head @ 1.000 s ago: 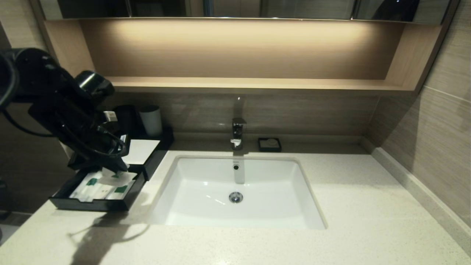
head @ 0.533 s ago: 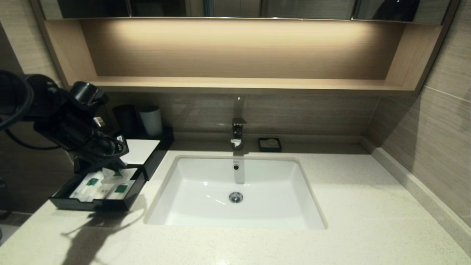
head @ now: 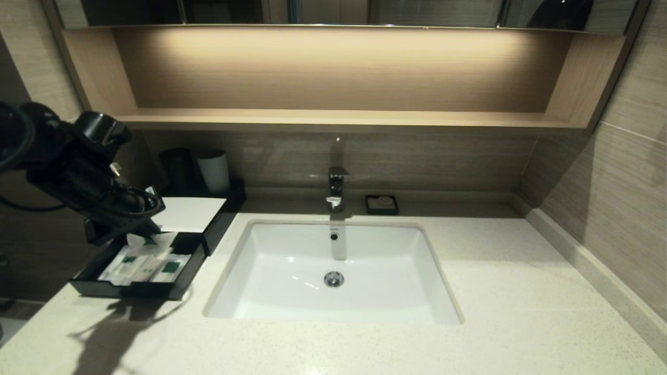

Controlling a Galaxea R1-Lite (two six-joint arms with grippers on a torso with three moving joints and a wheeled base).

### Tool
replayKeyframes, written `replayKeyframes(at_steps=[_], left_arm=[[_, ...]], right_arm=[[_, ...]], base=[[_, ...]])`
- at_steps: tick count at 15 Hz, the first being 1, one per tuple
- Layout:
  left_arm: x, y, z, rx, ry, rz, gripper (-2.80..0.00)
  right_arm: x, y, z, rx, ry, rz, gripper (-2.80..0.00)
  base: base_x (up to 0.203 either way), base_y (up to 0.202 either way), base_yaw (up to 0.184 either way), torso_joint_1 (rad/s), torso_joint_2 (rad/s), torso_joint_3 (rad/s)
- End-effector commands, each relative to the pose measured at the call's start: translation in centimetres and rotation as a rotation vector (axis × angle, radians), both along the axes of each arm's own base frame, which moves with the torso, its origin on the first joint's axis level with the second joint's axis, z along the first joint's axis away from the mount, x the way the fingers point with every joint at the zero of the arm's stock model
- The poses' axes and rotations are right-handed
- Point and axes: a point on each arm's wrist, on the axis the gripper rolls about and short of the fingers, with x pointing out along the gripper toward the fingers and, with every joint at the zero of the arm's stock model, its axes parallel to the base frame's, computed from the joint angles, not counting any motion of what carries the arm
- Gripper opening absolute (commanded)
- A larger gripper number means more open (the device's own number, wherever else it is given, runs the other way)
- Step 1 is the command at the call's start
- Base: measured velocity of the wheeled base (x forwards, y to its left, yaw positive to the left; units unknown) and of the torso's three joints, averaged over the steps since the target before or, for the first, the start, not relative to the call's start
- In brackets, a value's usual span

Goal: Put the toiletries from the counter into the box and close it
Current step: Place the bathroom toiletry into the drawer

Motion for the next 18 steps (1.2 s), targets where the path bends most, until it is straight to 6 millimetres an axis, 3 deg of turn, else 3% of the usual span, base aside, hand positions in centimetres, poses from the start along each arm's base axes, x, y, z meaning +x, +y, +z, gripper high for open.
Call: replayKeyframes(at_steps=[1, 18], left_arm=[[0.1, 0.9, -0.1, 0.005, 0.006, 0.023, -2.8], [1.7, 2.0, -2.8, 0.103, 0.047, -0.134, -2.8]], right_arm=[[0.0, 0.0, 0.0, 0.0, 0.001, 0.001, -2.8], [0.0, 0.0, 0.0, 0.0, 0.001, 0.0, -2.8]], base=[[0.0, 0.0, 0.0, 0.0, 0.0, 0.0], [0.0, 0.0, 0.0, 0.0, 0.0, 0.0]])
